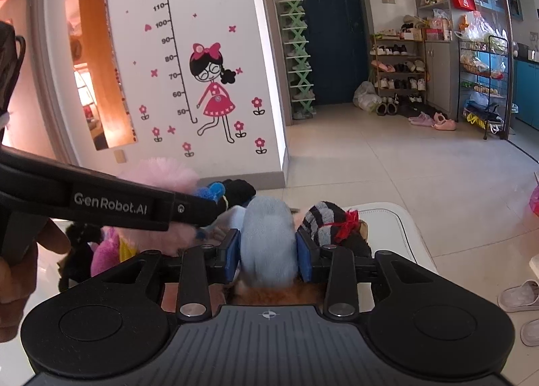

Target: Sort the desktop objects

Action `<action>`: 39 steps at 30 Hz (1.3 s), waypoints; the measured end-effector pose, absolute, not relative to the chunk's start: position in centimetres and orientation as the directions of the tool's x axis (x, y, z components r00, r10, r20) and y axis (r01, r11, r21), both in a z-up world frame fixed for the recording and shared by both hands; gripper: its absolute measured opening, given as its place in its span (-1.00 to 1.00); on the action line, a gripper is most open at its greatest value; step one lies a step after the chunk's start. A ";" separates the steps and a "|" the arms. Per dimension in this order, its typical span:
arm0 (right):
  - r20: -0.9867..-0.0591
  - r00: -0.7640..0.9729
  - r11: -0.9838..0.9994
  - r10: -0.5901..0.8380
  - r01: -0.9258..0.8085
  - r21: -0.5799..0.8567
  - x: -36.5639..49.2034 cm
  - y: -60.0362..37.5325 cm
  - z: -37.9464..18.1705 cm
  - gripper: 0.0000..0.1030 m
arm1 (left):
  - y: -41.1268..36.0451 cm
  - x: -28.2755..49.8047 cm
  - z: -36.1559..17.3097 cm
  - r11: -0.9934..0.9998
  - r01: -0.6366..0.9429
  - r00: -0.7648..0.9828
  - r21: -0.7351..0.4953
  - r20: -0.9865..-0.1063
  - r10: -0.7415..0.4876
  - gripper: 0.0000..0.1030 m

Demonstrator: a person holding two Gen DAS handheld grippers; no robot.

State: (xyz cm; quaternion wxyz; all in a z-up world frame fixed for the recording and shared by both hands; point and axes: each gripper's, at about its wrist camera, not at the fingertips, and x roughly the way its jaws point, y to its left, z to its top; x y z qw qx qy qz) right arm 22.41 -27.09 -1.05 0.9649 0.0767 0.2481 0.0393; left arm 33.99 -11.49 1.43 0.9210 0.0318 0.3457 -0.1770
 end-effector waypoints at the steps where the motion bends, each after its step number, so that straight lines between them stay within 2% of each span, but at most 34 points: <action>1: -0.472 0.875 0.985 0.112 -0.037 0.166 22.4 -27.1 -1.1 -0.14 | -11.5 34.0 1.5 0.937 0.344 0.699 -0.066 -0.648 -0.303 -0.35; 4: -0.465 0.879 0.986 0.108 -0.033 0.166 22.3 -27.3 -0.9 -0.07 | -11.5 34.2 1.5 0.938 0.341 0.699 -0.066 -0.649 -0.300 -0.34; 19: -0.453 0.883 0.983 0.122 -0.044 0.180 22.2 -27.5 -0.7 -0.06 | -12.1 34.4 1.4 0.939 0.338 0.708 -0.067 -0.639 -0.301 -0.23; 27: -0.433 0.893 0.983 0.120 -0.047 0.175 21.7 -27.4 -0.2 -0.04 | -11.1 33.7 2.7 0.941 0.323 0.755 -0.101 -0.572 -0.321 -0.18; 30: -0.423 0.899 0.984 0.117 -0.046 0.173 21.3 -27.4 0.3 0.00 | -10.4 33.1 3.3 0.943 0.314 0.772 -0.112 -0.549 -0.322 0.03; 31: -0.418 0.901 0.984 0.115 -0.047 0.171 21.2 -27.3 0.4 0.05 | -10.2 32.7 3.5 0.943 0.312 0.779 -0.111 -0.539 -0.321 0.17; 32: -0.412 0.904 0.985 0.114 -0.048 0.167 21.0 -27.3 0.7 0.13 | -10.1 32.4 3.7 0.944 0.314 0.785 -0.104 -0.531 -0.320 0.44; 33: -0.405 0.908 0.986 0.110 -0.047 0.162 20.7 -27.2 1.0 0.19 | -10.0 31.9 3.8 0.944 0.317 0.791 -0.093 -0.523 -0.317 0.62; 34: -0.395 0.913 0.987 0.105 -0.046 0.156 20.4 -27.0 1.4 0.31 | -9.9 31.3 4.0 0.945 0.318 0.799 -0.081 -0.514 -0.312 0.93; 36: -0.376 0.921 0.988 0.098 -0.047 0.144 19.9 -26.8 2.2 0.49 | -9.7 30.3 4.4 0.950 0.305 0.813 -0.063 -0.501 -0.295 0.98; 38: -0.355 0.930 0.990 0.094 -0.049 0.133 19.1 -26.2 3.1 0.76 | -9.2 29.6 4.7 0.955 0.287 0.815 -0.072 -0.506 -0.283 0.98; 39: -0.345 0.934 0.990 0.093 -0.051 0.130 18.7 -26.0 3.5 0.80 | -8.9 29.2 4.8 0.958 0.277 0.816 -0.081 -0.507 -0.279 0.98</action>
